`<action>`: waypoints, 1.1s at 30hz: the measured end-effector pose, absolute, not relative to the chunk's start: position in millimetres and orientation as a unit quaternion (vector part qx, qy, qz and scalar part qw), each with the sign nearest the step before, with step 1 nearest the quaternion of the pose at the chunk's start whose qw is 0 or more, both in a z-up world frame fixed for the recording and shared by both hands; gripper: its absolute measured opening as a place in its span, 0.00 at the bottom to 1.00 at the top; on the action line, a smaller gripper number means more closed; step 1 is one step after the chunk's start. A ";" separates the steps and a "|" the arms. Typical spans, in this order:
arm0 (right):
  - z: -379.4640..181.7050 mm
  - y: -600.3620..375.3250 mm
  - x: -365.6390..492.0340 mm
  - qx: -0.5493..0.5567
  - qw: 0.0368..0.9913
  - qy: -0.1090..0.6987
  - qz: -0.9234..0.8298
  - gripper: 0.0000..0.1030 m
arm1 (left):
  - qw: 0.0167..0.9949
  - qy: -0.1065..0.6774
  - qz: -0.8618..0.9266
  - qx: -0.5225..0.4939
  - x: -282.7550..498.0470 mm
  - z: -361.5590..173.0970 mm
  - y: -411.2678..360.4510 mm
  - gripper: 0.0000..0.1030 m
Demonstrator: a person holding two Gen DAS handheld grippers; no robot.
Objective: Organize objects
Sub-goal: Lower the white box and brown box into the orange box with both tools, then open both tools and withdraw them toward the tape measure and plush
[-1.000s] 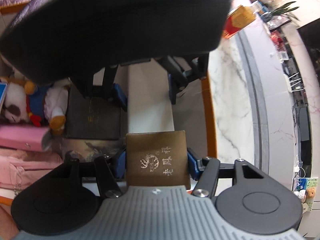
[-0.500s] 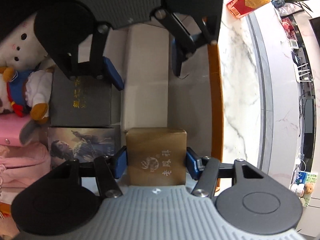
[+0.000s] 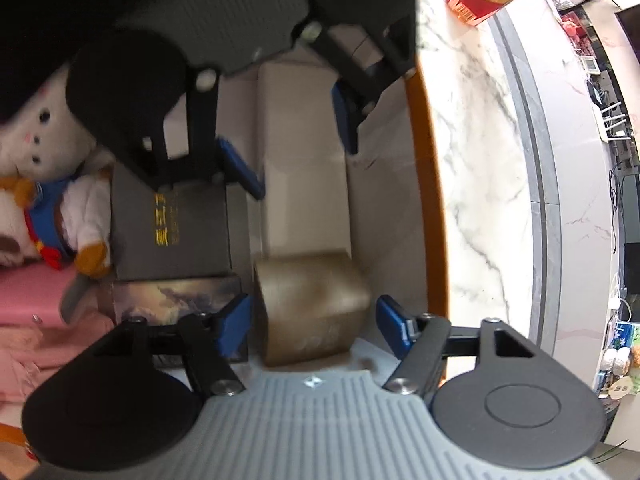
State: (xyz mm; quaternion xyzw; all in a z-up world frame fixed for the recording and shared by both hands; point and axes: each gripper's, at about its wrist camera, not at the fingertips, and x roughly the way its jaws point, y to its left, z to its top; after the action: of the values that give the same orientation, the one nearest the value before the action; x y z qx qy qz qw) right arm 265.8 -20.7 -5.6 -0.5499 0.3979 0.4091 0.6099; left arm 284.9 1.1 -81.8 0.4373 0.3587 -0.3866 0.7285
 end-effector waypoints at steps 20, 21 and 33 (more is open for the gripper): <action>-2.5 -15.1 256.7 -0.585 0.600 0.399 0.372 0.46 | 0.741 0.356 -0.385 0.420 271.2 -78.1 11.0 0.61; -1.9 -14.2 254.5 -0.587 0.601 0.396 0.372 0.46 | 0.740 0.354 -0.385 0.423 269.8 -78.1 11.7 0.61; 41.7 -6.8 226.1 -0.550 0.641 0.389 0.367 0.51 | 0.753 0.321 -0.361 0.446 236.8 -62.0 13.1 0.65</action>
State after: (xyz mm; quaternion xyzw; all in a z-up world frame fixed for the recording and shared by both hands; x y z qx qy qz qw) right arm 226.1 -6.8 41.7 -0.5498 0.3895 0.3672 0.6412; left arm 236.8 13.1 -62.0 0.4456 0.3213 -0.3615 0.7533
